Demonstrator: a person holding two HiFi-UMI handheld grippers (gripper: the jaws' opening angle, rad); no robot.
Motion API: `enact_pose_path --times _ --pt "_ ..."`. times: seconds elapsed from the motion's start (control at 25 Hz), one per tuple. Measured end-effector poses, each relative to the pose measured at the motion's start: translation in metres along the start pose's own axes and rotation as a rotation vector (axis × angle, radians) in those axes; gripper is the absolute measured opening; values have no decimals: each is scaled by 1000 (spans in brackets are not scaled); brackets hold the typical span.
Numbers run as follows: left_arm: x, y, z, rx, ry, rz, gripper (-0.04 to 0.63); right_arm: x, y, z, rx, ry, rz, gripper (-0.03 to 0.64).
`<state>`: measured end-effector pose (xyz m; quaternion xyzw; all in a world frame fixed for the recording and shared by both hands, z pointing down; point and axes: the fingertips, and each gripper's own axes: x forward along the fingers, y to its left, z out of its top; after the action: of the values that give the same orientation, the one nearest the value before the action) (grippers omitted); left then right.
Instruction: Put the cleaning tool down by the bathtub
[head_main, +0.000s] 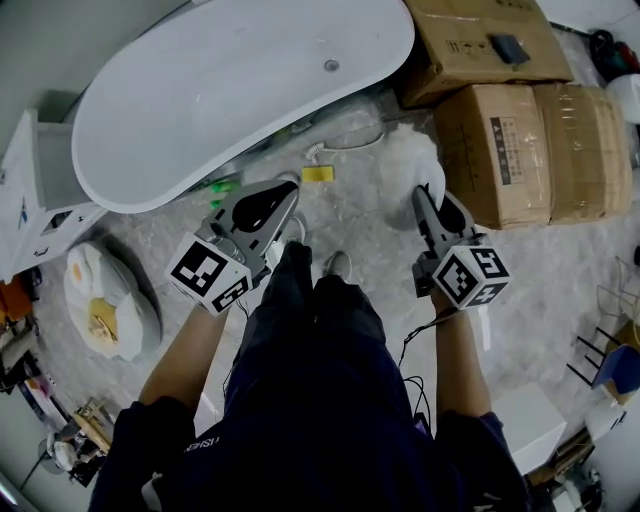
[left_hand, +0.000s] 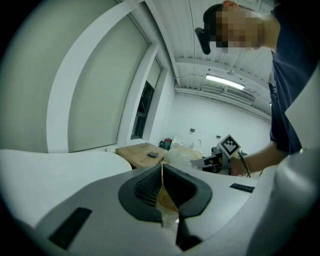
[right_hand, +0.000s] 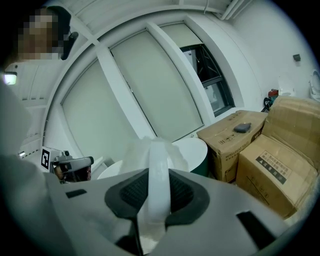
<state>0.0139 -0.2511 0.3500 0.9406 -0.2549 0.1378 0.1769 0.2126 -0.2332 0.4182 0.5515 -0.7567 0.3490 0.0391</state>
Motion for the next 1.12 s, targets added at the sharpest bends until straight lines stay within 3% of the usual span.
enact_pose_path --times 0.52,1.12 --pt "82 76 -106 49 153 -155 34 102 -73 -79 -14 24 -159 94" --pt "170 134 -285 99 218 -166 34 208 -190 -242 -46 73 -197 94"
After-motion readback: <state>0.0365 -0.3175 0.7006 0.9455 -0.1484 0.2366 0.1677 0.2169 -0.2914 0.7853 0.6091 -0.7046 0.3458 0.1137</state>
